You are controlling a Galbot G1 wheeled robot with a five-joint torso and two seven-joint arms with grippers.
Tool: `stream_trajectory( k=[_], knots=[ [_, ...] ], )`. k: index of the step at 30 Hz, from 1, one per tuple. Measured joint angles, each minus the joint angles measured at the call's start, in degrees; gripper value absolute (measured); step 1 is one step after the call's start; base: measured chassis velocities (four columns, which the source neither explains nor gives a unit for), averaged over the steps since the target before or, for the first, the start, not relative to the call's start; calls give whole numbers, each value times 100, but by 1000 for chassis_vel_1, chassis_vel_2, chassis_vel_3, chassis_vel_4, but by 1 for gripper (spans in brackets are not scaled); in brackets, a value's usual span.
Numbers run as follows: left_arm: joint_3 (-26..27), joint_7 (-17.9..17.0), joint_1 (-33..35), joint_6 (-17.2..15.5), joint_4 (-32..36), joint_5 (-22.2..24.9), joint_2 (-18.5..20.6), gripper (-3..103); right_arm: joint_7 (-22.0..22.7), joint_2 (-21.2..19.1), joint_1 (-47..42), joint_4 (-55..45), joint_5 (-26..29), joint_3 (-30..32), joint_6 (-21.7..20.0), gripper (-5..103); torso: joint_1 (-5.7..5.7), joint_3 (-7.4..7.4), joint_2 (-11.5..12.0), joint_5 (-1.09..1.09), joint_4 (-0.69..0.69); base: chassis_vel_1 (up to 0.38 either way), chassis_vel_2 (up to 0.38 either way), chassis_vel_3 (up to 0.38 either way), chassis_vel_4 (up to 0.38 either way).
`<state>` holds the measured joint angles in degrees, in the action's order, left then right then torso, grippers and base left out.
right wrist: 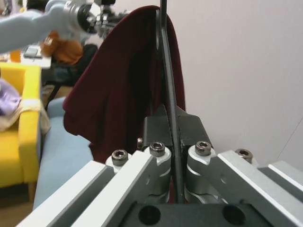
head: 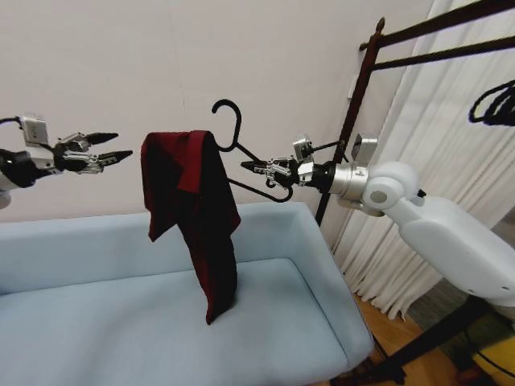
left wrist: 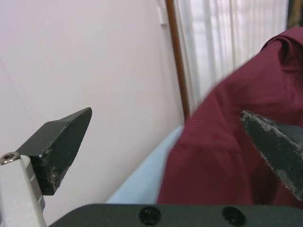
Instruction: Pick up the clothes from the sofa and hang them on the clothes hanger.
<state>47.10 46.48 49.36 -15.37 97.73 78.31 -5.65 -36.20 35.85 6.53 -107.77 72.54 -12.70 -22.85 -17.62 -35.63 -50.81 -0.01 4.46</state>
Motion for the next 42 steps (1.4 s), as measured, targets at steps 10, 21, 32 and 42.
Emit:
stream_trajectory(
  k=[10, 21, 32, 42],
  knots=[
    [304, 824, 767, -10, 182, 520, 910, 100, -312, -41, 107, -44, -301, 11, -147, 2, 0, 0, 0, 2, 1, 0, 0, 0, 0],
    [353, 890, 908, -44, 554, 719, 1328, 100, -285, 8, 468, -146, -285, -276, -227, 2, 0, 0, 0, 1, 1, 0, 0, 0, 0],
    [370, 976, 869, -98, 629, 771, 1409, 100, -180, -190, 480, -139, -69, -294, -82, 2, 0, 0, -1, 1, 1, 0, 0, 0, 0],
    [349, 1002, 915, -49, 655, 832, 1406, 71, -164, -230, 434, -172, -28, -315, 62, 2, 0, 0, -1, 1, 1, 0, 0, 0, 0]
  ],
)
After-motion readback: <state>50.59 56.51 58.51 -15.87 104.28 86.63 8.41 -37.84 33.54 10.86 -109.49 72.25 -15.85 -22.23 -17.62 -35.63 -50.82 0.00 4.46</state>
